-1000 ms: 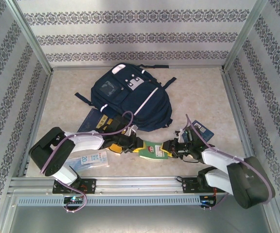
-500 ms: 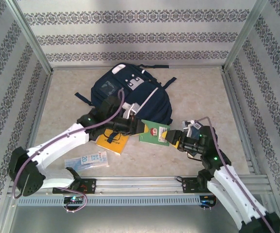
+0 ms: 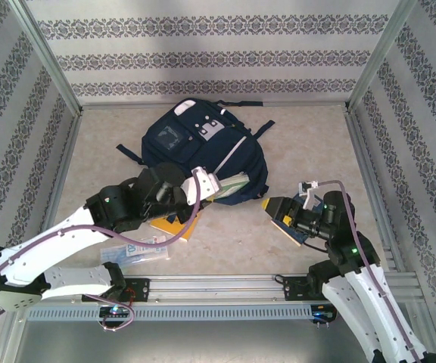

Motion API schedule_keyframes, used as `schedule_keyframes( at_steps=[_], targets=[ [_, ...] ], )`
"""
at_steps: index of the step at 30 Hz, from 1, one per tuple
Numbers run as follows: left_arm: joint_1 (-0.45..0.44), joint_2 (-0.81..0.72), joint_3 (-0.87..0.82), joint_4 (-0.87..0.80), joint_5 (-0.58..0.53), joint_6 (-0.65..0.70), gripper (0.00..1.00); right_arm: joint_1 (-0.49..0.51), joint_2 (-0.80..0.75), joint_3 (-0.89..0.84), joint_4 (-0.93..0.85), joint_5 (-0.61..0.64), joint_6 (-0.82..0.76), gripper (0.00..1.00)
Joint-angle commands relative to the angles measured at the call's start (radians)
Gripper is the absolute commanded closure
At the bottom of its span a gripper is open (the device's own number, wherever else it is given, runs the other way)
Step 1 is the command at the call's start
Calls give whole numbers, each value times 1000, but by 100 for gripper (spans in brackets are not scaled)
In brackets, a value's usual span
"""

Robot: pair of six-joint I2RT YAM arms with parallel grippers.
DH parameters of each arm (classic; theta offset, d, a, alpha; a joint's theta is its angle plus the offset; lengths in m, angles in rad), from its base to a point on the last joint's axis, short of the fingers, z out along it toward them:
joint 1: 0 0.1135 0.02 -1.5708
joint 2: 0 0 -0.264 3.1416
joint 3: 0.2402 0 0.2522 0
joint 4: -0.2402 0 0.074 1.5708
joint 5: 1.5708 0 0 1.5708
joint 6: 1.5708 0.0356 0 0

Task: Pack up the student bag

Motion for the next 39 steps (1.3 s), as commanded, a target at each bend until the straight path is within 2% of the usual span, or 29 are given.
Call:
schedule_keyframes(
  at_steps=[1,3,6,8,10,14,21,27,31,36,39],
  targets=[
    [-7,-38,-21,88,-31,153,100,26,5,54,61,-81,18,7],
    [-7,-59,-37,91,53,183,100,68,-15,99,31,-47,-76,8],
    [-7,-88,-40,68,144,240,100,141,-53,160,-41,86,-310,9],
    [-7,-130,-78,108,172,280,100,192,-121,114,64,111,-481,13],
    [-7,-174,-118,148,219,312,100,244,-197,51,183,162,-609,12],
    [-1,-248,-179,223,334,318,100,329,-229,-3,287,220,-852,11],
    [38,-294,-246,296,537,286,100,377,-145,-22,469,223,-903,11],
    [71,-327,-290,376,612,234,100,589,-91,-33,514,319,-1036,11],
    [88,-357,-321,412,667,211,100,675,-42,-37,538,356,-1085,11],
    [113,-372,-343,425,719,179,100,707,14,-36,608,332,-1057,23],
    [134,-371,-348,426,748,154,100,708,8,-39,643,305,-1028,47]
  ],
)
